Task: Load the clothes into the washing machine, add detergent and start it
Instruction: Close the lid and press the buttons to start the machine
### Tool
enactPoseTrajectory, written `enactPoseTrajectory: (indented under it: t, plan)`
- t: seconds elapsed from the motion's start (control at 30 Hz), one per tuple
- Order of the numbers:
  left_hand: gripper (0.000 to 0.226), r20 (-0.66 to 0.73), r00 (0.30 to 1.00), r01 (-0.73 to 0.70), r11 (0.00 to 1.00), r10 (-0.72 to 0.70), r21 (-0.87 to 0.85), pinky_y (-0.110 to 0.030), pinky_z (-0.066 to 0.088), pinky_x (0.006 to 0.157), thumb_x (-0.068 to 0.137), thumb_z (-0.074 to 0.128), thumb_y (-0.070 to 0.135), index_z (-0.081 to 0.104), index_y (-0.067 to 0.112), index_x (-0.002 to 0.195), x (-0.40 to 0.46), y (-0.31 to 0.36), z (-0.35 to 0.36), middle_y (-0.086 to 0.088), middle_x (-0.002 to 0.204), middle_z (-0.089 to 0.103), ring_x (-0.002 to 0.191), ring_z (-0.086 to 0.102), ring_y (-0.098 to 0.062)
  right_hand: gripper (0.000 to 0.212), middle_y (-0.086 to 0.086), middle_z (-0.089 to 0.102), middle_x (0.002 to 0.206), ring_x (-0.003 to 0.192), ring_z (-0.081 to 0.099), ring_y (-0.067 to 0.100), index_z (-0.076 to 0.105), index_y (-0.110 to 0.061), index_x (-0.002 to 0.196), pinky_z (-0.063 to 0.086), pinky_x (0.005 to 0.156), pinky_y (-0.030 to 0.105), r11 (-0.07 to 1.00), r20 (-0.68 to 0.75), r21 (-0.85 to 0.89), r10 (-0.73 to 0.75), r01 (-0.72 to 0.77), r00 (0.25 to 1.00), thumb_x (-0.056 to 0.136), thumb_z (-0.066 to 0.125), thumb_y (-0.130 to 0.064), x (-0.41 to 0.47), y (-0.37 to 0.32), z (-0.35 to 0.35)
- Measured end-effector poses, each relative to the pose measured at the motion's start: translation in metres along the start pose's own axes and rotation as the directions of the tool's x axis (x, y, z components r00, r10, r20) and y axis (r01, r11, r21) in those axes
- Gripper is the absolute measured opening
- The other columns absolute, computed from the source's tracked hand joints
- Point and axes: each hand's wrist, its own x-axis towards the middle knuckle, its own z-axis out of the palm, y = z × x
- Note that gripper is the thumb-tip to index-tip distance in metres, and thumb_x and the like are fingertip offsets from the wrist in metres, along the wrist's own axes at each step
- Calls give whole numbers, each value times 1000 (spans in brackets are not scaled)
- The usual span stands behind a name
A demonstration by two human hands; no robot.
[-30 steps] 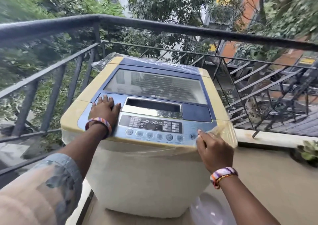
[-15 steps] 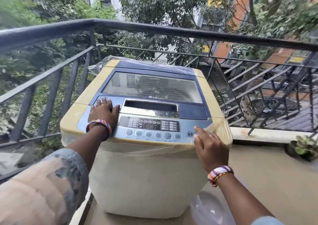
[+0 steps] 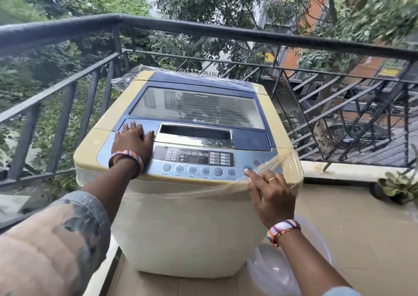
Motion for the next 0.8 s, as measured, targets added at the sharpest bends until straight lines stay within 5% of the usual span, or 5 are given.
enactPoseTrajectory:
  t: [0.5, 0.8]
  plan:
    - [37, -23, 1000, -15, 996, 13, -86, -49, 26, 111, 95, 42, 31, 58, 0, 109, -6, 1, -7, -19, 139, 45, 132, 34, -37, 35, 0, 62, 74, 69, 57, 27, 72, -27, 101, 51, 49, 34, 984, 165, 78, 147, -161, 975, 82, 42, -33, 9, -13, -16]
    - [36, -56, 998, 3, 900, -30, -437, -36, 21, 118, 95, 49, 24, 62, 3, 121, -13, -5, -12, -13, 140, 49, 140, 33, -21, 38, 3, 70, 80, 78, 66, 28, 73, -27, 97, 55, 61, 31, 949, 176, 196, 214, -247, 961, 81, 41, -37, 14, -14, -25]
